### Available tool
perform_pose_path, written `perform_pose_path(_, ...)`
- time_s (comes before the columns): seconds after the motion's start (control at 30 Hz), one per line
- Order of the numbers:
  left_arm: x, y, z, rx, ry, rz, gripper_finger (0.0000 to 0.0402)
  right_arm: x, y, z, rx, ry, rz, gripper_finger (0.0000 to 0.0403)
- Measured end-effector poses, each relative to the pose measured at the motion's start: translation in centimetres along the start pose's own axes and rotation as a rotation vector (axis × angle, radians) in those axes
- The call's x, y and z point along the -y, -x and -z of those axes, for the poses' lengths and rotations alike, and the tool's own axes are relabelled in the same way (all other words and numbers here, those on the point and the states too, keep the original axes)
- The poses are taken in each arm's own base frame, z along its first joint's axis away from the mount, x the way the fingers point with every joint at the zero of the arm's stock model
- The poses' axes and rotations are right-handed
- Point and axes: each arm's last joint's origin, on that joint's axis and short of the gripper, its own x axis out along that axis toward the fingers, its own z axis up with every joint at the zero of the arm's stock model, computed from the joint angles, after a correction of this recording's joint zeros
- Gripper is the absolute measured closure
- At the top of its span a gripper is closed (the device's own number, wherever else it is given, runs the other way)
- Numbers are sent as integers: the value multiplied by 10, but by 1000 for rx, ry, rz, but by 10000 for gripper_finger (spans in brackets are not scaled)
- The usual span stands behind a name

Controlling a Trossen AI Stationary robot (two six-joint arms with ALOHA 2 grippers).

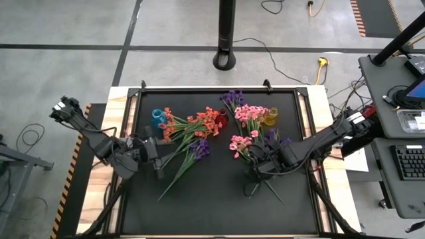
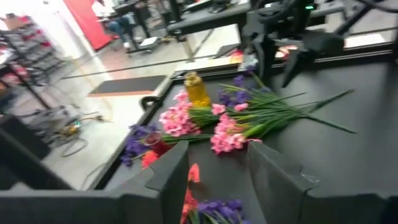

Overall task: Sort flowers into vase by color
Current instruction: Put the bottom right pink flower into the red vase

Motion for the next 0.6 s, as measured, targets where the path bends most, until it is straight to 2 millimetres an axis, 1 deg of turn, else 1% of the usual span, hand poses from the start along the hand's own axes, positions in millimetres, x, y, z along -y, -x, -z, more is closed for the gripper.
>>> perform_pose_path(0.13,0,-4,2,-9,-35,-32,230,1,-4,-3,-3,-17,16,82)
perform_pose_path(0.23,-1,-5,2,-16,-58,-38,226,3,-16,-6,-96,-85,16,59)
perform_pose_path(0.33,-3,-6,2,-24,-66,-16,226,0,-35,-5,-178,-89,51,55)
perform_pose_path(0.5,-6,-11,6,-52,-71,23,226,-2,-67,-6,-285,-70,110,64)
perform_pose_path(0.6,-7,-14,9,-63,-75,9,226,-1,-80,-7,-325,-62,138,70)
